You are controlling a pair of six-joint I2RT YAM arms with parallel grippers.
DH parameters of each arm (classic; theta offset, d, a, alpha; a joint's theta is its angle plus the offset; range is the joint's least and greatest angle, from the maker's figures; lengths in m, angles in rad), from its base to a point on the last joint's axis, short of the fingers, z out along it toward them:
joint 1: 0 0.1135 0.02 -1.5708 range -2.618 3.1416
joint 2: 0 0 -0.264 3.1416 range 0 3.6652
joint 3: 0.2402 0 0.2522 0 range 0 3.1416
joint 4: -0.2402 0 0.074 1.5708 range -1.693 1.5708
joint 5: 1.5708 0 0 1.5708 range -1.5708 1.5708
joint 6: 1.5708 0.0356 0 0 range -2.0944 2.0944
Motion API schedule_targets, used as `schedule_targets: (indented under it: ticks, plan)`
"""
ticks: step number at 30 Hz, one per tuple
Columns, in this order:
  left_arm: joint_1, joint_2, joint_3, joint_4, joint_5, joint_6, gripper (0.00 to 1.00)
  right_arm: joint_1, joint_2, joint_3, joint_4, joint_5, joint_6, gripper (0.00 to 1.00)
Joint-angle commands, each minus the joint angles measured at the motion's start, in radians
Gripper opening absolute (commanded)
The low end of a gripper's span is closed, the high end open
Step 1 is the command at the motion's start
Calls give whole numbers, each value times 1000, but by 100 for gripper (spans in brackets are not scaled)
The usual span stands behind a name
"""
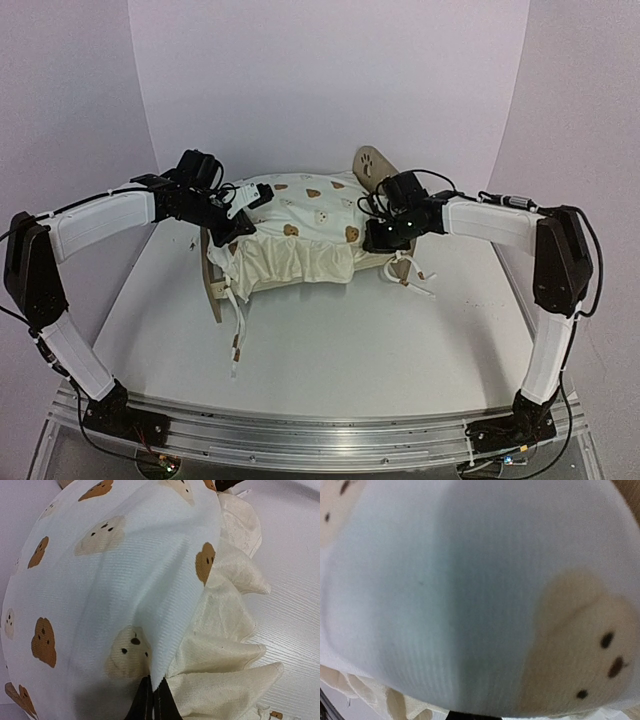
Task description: Set up the pet bed
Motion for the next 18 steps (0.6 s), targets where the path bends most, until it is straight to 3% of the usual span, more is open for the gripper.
schedule_targets:
  ticks: [1,12,18]
  plan:
    - [7,-53,-8,64,-3,23,0,-17,-35,157,-158,123,-106,0]
    - [7,-72,-62,35,34,45,0,-15,-94,236,-493,-23,-134,0]
    - [7,-76,-68,35,33,49,0,-15,-125,309,-507,-85,-100,0]
